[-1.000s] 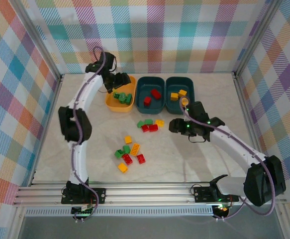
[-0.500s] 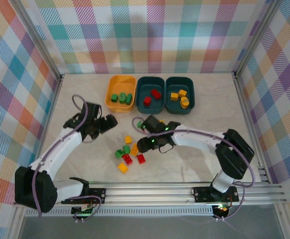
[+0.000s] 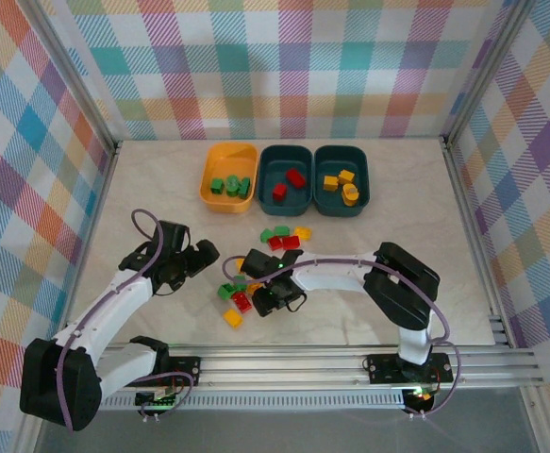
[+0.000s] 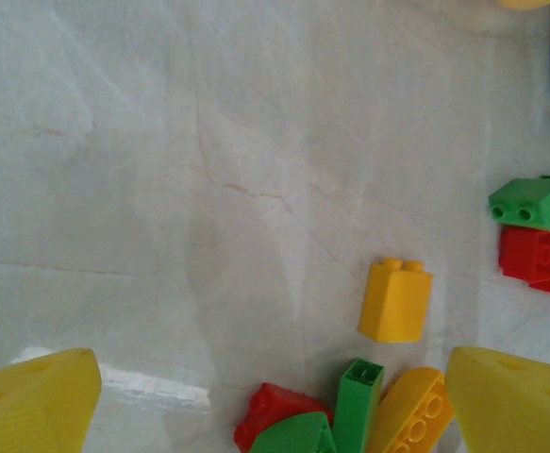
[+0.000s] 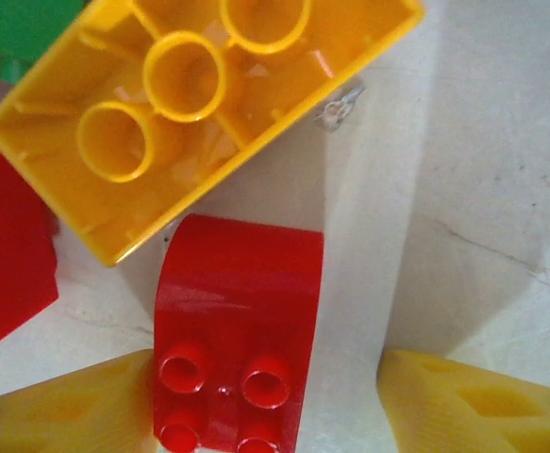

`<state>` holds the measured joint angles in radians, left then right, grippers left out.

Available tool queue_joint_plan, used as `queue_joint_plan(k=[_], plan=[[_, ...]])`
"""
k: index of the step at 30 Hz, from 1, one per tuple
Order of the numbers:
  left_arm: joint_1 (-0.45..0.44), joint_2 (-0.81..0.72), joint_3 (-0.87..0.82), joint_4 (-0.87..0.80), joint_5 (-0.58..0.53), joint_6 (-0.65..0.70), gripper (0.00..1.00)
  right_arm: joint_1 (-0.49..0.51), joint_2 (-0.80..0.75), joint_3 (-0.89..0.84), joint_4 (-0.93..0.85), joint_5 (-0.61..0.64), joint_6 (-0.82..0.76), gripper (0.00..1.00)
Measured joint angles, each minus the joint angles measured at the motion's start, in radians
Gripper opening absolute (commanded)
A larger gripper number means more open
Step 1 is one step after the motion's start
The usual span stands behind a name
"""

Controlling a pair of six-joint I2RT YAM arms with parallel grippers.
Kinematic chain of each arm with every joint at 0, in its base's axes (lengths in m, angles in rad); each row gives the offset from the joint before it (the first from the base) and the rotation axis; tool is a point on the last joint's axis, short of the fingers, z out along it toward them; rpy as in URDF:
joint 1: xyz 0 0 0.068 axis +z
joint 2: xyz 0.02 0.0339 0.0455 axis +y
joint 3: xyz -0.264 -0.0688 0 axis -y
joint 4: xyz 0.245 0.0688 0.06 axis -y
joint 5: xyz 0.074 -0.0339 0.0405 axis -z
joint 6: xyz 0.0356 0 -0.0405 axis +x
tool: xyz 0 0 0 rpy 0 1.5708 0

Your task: Sort the legos into containers by color

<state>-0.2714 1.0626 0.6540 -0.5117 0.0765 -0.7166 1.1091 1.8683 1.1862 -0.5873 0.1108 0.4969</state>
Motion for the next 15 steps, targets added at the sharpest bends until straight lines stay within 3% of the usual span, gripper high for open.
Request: queue_joint_plan(k=[5,10,15], plan=[[0.0,0.022,0.012,0.03,0.0,0.002,0.94,0.004,0.003,0.003,-0.004,0.062,0.003,0.5],[0.0,0.023,0.013,0.044,0.004,0.002,0.95,0.002,0.014,0.014,0.01,0.089,0.004,0.37],[0.0,0.027,0.03,0.041,0.008,0.002,0.95,-0.003,-0.007,0.014,0.034,0.119,0.018,0.33]])
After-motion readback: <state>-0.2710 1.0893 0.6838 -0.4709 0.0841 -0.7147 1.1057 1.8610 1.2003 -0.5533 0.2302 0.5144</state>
